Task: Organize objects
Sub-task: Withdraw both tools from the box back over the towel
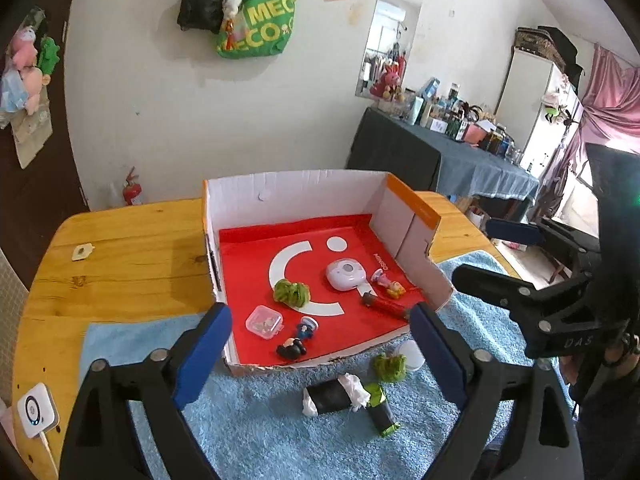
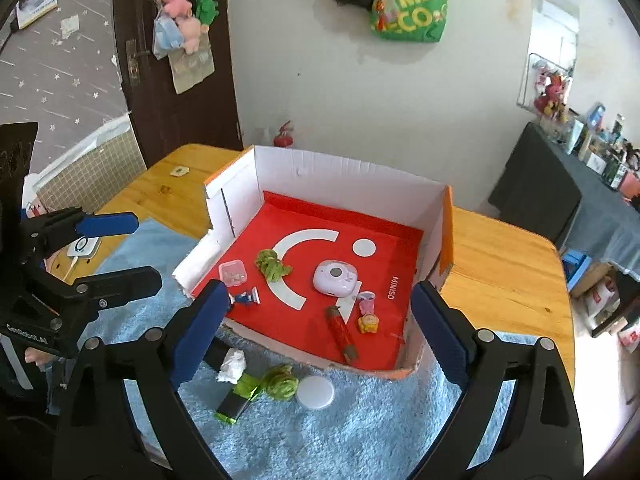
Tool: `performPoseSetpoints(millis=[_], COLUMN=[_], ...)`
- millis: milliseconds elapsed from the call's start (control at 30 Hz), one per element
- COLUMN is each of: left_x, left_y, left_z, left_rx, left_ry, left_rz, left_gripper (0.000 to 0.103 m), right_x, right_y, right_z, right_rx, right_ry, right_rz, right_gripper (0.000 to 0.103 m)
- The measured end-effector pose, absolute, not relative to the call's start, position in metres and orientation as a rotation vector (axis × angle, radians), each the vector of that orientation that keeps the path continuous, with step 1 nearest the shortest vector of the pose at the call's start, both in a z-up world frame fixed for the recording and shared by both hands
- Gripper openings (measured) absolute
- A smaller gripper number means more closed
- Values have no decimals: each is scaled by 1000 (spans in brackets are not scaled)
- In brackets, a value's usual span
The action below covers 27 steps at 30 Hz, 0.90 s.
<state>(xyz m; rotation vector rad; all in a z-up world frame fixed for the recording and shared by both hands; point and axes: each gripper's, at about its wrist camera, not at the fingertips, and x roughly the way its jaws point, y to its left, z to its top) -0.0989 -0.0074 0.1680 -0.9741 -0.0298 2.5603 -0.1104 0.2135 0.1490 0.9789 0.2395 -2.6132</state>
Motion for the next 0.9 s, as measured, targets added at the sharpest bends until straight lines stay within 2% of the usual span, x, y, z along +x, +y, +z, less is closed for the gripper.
performPoseSetpoints(millis=[133,267,667,900], left_x=[-81,-62,-14,-3], left_y=[-7,-9,-12,-11], left_z=[171,167,136,106], left_rx=[-908,-864,-783,-811], left_ry=[-3,11,13,-17], left_rz=[2615,2690,2817,2808], left_gripper=[97,101,103,103], right_x=[-91,-73,-29,-11], right_y=[211,211,217,211], right_z=[152,150,119,95], right_rx=[902,847,749,706], right_ry=[244,244,115,162], right_rz=[-2684,-2730,-2815,-2884], right_gripper=[94,100,100,100])
